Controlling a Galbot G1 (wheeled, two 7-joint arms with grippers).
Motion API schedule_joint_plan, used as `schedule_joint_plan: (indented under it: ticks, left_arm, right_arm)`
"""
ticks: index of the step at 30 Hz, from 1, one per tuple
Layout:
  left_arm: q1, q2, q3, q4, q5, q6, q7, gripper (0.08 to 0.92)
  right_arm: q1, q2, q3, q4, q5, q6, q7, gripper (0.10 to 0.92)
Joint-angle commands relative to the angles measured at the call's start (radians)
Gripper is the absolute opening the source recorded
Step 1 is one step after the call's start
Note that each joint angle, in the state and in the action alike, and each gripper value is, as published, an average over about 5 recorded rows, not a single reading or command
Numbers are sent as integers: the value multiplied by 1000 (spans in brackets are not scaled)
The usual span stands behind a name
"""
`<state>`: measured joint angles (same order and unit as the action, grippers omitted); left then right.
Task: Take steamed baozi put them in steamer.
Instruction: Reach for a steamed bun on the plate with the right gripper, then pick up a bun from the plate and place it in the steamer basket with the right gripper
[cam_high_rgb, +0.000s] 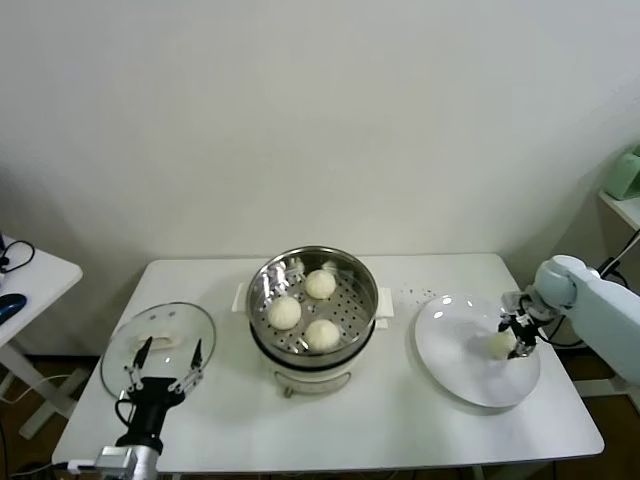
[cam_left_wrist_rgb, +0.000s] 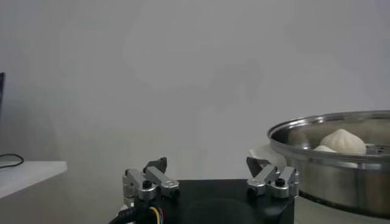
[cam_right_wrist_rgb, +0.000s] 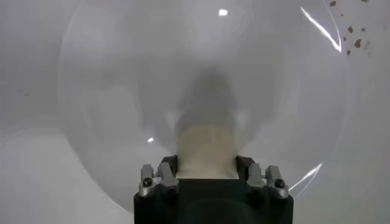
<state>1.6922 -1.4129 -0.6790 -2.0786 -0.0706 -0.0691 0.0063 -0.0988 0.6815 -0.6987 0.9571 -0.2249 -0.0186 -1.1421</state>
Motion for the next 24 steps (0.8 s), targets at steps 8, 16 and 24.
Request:
schedule_joint_plan:
  ticks: [8, 16, 24]
  left_arm:
    - [6, -1, 0, -7, -1, -3, 0, 823]
    - [4, -1, 7, -19, 0, -2, 1, 823]
    - [4, -2, 17, -29, 6, -4, 2, 823]
  right_arm:
    - [266, -50, -233, 72, 329, -89, -17, 625]
    - [661, -7, -562, 124, 611, -134, -21, 606]
    - [911, 146, -784, 170, 930, -204, 12, 602]
